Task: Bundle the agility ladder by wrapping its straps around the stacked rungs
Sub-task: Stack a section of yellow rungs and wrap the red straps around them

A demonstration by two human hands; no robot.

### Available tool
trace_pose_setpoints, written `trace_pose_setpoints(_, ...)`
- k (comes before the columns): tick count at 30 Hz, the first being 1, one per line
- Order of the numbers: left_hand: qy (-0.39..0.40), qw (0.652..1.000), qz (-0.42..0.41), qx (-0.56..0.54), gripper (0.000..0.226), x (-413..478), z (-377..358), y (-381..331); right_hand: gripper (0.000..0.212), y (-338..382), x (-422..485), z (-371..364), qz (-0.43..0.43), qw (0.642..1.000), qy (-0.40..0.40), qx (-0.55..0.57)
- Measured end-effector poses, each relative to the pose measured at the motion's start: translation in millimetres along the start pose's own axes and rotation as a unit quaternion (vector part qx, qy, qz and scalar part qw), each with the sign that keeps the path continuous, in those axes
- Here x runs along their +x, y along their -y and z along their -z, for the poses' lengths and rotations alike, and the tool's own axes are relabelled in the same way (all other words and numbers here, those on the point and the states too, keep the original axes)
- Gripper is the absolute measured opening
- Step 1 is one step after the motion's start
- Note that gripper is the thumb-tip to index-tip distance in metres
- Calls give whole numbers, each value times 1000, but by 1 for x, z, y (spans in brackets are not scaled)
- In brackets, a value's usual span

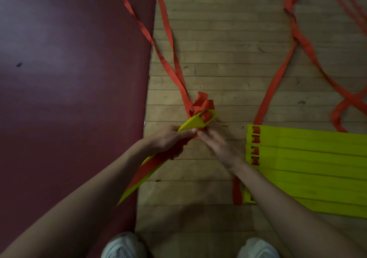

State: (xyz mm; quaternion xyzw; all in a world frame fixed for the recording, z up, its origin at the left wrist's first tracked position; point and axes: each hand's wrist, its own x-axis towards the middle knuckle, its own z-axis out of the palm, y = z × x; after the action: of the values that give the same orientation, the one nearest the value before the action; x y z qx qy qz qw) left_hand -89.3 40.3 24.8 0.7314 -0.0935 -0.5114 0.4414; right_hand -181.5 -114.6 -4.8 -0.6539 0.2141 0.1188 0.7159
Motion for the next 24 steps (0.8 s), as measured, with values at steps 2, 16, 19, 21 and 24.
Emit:
trace_pose_setpoints(2,-2,1000,0,-3,46,-1,1,0,36,-7,8,6,-8,1000,13,-26)
trace_pose_setpoints(16,-16,999,10,50,53,-4,8,6,29,13,23,45,106,957,-58,-264)
trace_pose_setpoints(19,-15,998,8,57,51,-4,8,8,25,31,29,55,118,934,-55,-332)
trace_pose_setpoints(21,-18,998,10,53,55,-4,9,8,19,42,33,59,116,946,-56,-299)
trace_pose_setpoints(24,-16,999,7,34,63,-4,9,4,17,55,37,55,142,953,-53,-261)
